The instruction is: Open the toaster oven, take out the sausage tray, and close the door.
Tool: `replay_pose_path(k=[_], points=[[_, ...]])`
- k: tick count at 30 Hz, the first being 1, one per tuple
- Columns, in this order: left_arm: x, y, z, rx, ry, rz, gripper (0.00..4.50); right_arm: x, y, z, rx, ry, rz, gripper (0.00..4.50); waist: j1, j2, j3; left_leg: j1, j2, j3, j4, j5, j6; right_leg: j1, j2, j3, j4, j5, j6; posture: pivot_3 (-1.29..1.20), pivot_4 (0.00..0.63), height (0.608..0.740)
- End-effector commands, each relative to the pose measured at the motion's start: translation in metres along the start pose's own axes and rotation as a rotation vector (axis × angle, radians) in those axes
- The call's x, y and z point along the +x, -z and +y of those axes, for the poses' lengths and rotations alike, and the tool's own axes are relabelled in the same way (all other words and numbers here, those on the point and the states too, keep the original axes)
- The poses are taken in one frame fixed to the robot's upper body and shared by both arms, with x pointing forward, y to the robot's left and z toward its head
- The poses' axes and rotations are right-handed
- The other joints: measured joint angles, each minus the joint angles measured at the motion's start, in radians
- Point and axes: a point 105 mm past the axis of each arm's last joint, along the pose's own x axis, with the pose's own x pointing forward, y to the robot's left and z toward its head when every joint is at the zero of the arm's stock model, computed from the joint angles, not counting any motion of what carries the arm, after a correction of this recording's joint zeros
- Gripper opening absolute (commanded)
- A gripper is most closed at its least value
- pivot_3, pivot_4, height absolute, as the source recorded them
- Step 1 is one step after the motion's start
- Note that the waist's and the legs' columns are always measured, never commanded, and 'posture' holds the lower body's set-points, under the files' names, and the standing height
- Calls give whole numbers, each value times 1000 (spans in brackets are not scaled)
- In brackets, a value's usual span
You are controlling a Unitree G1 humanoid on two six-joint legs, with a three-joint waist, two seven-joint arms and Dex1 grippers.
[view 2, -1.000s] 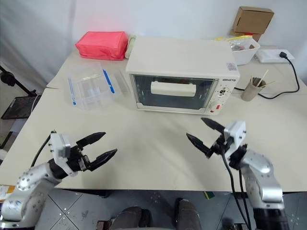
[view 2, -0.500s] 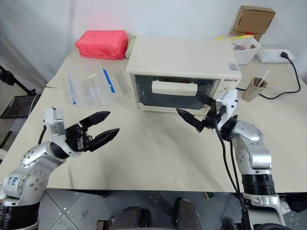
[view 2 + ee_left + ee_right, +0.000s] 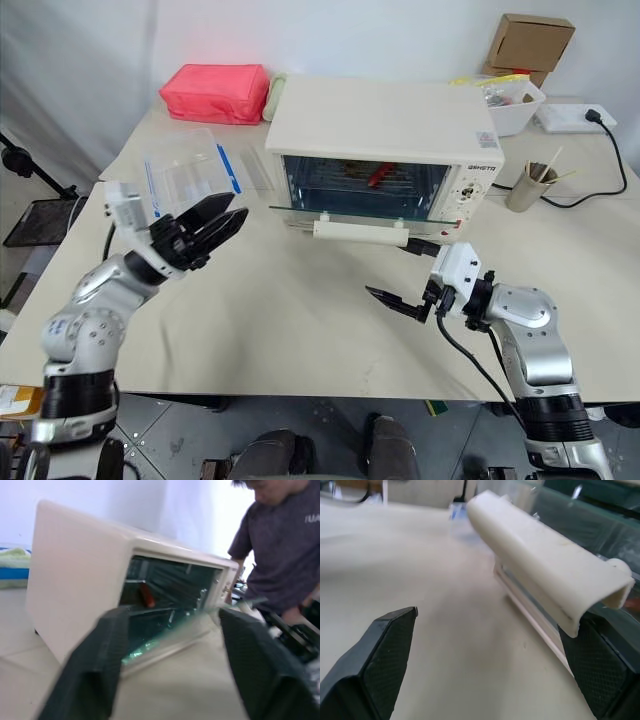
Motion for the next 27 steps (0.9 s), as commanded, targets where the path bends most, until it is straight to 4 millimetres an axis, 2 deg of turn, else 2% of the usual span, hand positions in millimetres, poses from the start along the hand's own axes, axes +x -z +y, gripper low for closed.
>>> replay_pose_path(k=[1,6,7,12,15,19,22,25,27], points=[[24,4,2,8,31,-2,1748,-1,-4,3,-85,-25,-13,4500,1,0,0,0,0,0,0,0,0,0,0,0,0,0,0,0,150,740],[52,18,6,13,40,13,181,-2,0,7,-141,-37,0,4500,1,0,0,0,0,0,1,0,0,0,1,-1,0,0,0,0,150,740],[57,24,5,15,52,31,32,-3,1,8,-149,-40,6,4500,1,-1,0,0,1,0,1,0,0,0,2,-1,0,0,0,0,150,740],[65,40,-2,6,105,77,32,-9,4,9,-169,-10,17,4500,1,-1,0,0,1,0,1,0,0,0,2,-1,0,0,0,0,150,740],[62,50,-6,25,148,121,32,-26,8,13,-151,74,50,4500,9,-1,0,-1,1,-1,2,0,0,1,1,-1,0,0,0,0,150,740],[56,56,-10,51,187,156,32,-65,18,30,-90,205,147,4500,28,-1,0,-2,0,-2,3,0,0,1,1,-2,0,0,0,0,150,740],[47,72,-16,95,238,220,32,-100,22,45,-48,315,249,4500,25,0,0,-1,0,-2,3,0,0,1,1,-1,-1,0,1,0,150,740],[40,82,-20,116,253,252,32,-129,20,47,-32,437,326,4500,24,0,0,1,1,-1,3,0,0,4,1,-1,-3,0,1,0,150,740],[36,88,-21,118,245,261,32,-138,11,41,-50,495,340,4500,20,-1,0,2,1,-1,3,-1,0,5,0,2,-3,0,1,0,150,740]])
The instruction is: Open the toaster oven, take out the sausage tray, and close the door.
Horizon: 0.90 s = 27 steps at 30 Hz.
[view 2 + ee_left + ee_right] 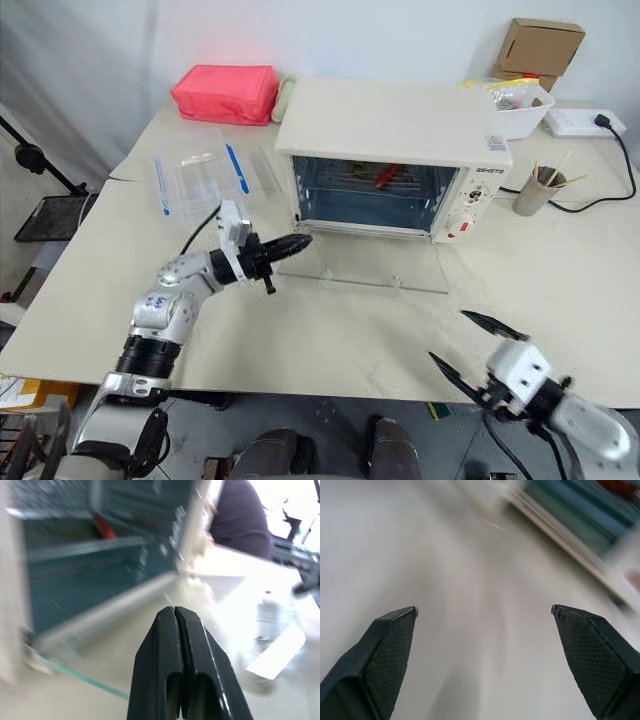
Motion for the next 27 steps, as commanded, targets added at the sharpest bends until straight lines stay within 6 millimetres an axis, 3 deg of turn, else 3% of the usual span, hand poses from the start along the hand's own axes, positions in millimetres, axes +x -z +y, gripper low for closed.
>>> replay_pose_path(k=[1,6,9,12,15,19,25,27], points=[[0,-2,-7,60,20,0,32,-10,-24,-22,-55,125,-44,4500,-4,0,0,0,0,0,0,0,0,0,-4,3,0,0,0,0,150,740],[-10,15,-15,65,-11,35,32,2,-44,-31,-132,127,-67,4500,-5,0,0,2,2,0,-1,-1,-2,0,-5,7,1,-1,-1,0,150,740],[-20,20,-16,44,-68,39,32,34,-66,-31,-202,98,-137,4500,-10,0,0,1,2,0,0,-1,-1,0,-6,7,1,0,-1,0,150,740],[-31,16,-22,72,-88,19,555,68,-87,-17,-234,6,-220,4500,-13,1,0,1,2,-1,0,-1,-1,-1,-6,7,0,-1,-1,0,150,740],[-42,10,-27,86,-123,-20,1374,100,-98,-7,-266,-33,-249,4500,-18,1,0,0,2,-1,0,-1,-1,-3,-6,6,3,-1,-2,0,150,740],[-58,-5,-31,96,-208,-99,2571,154,-108,-10,-335,50,-233,4500,-23,1,0,-2,1,-1,1,-1,-1,-4,-7,6,3,-1,-2,0,150,740],[-72,-21,-31,114,-324,-166,4344,217,-128,-17,-557,110,-243,4500,-32,1,0,-4,1,-2,1,-1,0,-5,-7,4,4,-1,-2,0,150,740],[-71,-23,-32,108,-329,-169,4467,231,-131,-24,-622,136,-227,4500,-30,1,0,-4,1,-3,1,-1,0,-6,-6,3,4,-1,-2,0,150,740]])
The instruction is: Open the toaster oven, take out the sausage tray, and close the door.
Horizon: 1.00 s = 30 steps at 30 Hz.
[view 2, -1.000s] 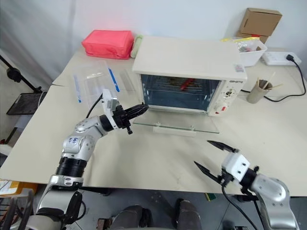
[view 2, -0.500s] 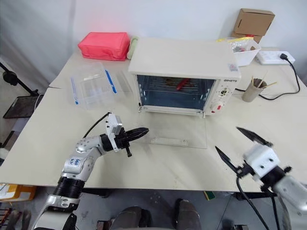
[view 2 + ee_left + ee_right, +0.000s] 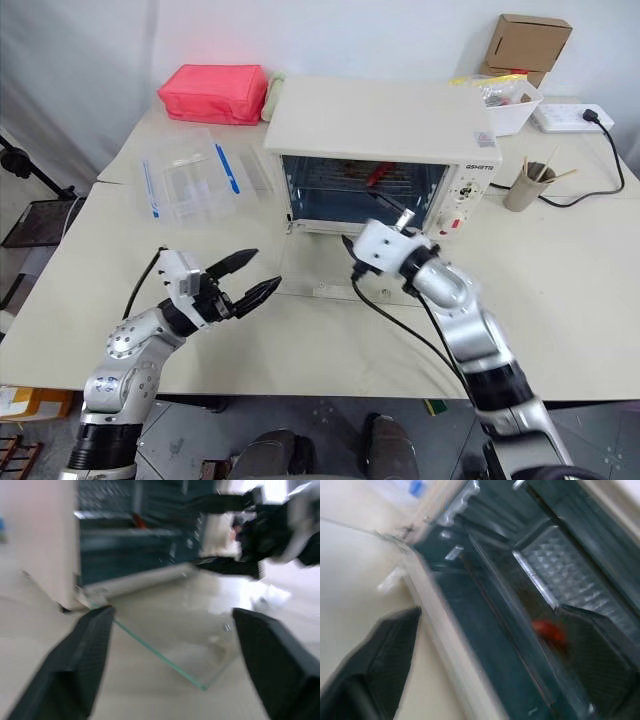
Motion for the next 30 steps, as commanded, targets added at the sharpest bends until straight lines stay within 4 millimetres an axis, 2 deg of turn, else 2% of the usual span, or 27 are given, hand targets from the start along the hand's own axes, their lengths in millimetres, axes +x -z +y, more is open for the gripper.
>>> replay_pose_path(k=[1,6,12,15,26,27,30], points=[[0,-14,-5,11,-5,-45,4467,22,3,-13,-132,57,19,4500,-1,0,0,0,0,0,0,0,0,0,0,-1,0,0,0,0,150,740],[3,-16,-10,-17,22,-42,4467,47,10,-23,-232,90,52,4500,-9,0,0,-1,0,-1,0,0,0,0,1,-3,0,0,0,0,150,740],[14,-17,-12,-44,60,-45,4467,66,17,-16,-243,71,78,4500,-26,0,0,-2,1,-1,0,1,0,0,3,-3,0,0,0,0,150,740],[26,-18,-12,-53,97,-45,4500,72,11,-11,-249,63,47,3922,-26,0,0,-3,1,-2,0,1,0,0,5,-3,0,0,0,0,150,740],[64,-34,7,-33,181,-106,4500,75,7,-12,-281,72,26,250,-26,0,0,-3,1,-2,0,2,-1,0,8,-4,0,0,0,0,150,740],[68,-38,11,-31,182,-120,4500,75,6,-14,-285,78,24,42,-26,0,0,-3,1,-2,0,2,-1,0,8,-4,-1,0,0,0,150,740],[76,-46,19,-25,186,-143,4500,75,5,-18,-300,90,19,34,-26,-1,0,-3,1,-3,0,2,-2,0,9,-4,-1,0,0,0,150,740]])
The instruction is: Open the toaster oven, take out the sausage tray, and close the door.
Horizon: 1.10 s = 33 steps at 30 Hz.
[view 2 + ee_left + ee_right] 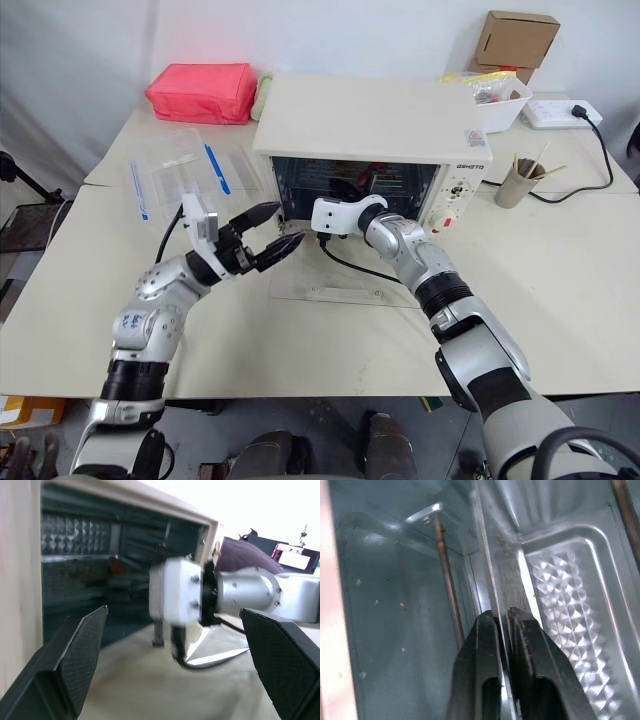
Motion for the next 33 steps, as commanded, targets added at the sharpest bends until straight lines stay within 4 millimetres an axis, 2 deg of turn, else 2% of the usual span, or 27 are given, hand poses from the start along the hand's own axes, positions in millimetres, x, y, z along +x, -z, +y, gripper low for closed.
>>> replay_pose_path(k=[1,7,11,17,20,26,33], points=[[8,-16,8,36,21,-55,4500,1,-9,-24,8,99,-39,34,0,0,0,0,0,0,0,0,0,0,1,0,0,0,0,0,150,740],[20,-28,26,13,24,-93,4500,-5,-21,-31,-20,104,-98,34,4,0,0,-8,1,-5,1,1,-2,-4,3,-2,-1,0,0,0,150,740],[23,-29,32,1,30,-101,4500,-20,-36,-28,-24,87,-158,34,4,0,0,-9,2,-8,0,1,-2,-4,5,-8,-3,0,0,0,150,740],[25,-28,34,-39,44,-110,4500,-55,-47,-19,-21,51,-180,34,6,0,0,-10,2,-8,1,1,-2,-4,5,-12,-4,0,0,0,150,740],[25,-25,34,-57,50,-102,4500,-80,-47,-8,-20,20,-160,34,12,0,0,-10,2,-8,1,1,-2,-3,5,-13,-4,0,0,0,150,740],[20,-21,34,-107,46,-73,4500,-117,-50,1,-39,-30,-127,34,35,-1,1,-10,2,-8,2,1,-2,-2,5,-13,-6,0,0,0,150,740],[0,-14,37,-265,20,32,4500,-139,-56,-4,-92,-63,-152,34,33,-1,1,-9,2,-7,2,2,-1,-1,6,-11,-7,0,1,0,150,740]])
